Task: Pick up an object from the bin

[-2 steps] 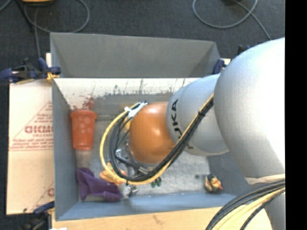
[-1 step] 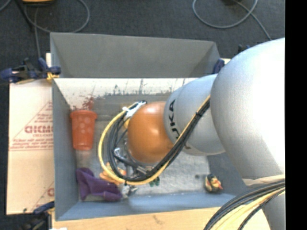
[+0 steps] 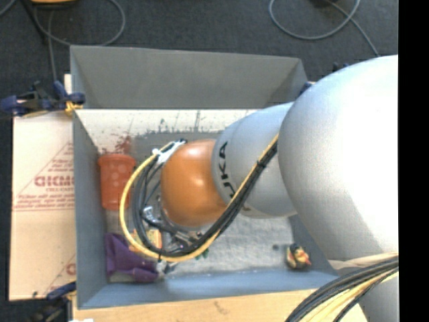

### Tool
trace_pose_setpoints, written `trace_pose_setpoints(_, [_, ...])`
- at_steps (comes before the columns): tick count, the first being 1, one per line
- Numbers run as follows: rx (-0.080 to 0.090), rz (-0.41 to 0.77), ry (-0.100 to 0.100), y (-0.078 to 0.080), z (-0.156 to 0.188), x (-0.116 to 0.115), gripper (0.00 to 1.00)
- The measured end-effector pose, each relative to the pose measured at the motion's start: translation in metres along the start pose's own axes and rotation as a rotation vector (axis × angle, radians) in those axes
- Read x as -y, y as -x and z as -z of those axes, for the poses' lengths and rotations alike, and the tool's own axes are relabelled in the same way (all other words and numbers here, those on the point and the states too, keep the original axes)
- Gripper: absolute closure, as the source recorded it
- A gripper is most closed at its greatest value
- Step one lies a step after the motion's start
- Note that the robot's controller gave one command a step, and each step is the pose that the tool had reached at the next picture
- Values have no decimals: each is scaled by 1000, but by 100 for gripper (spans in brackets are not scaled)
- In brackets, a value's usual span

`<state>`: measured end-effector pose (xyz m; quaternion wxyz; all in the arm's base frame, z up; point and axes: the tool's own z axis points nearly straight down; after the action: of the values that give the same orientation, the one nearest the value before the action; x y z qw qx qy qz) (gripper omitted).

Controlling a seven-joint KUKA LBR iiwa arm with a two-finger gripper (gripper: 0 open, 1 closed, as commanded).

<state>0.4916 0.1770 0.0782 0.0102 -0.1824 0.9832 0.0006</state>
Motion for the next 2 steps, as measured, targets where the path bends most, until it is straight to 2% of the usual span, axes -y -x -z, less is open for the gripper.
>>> trace_pose_setpoints(1, [4,-31,4,-14,0,20,0])
trace_pose_setpoints(2, [-13,263,-5,-2,1,-27,100])
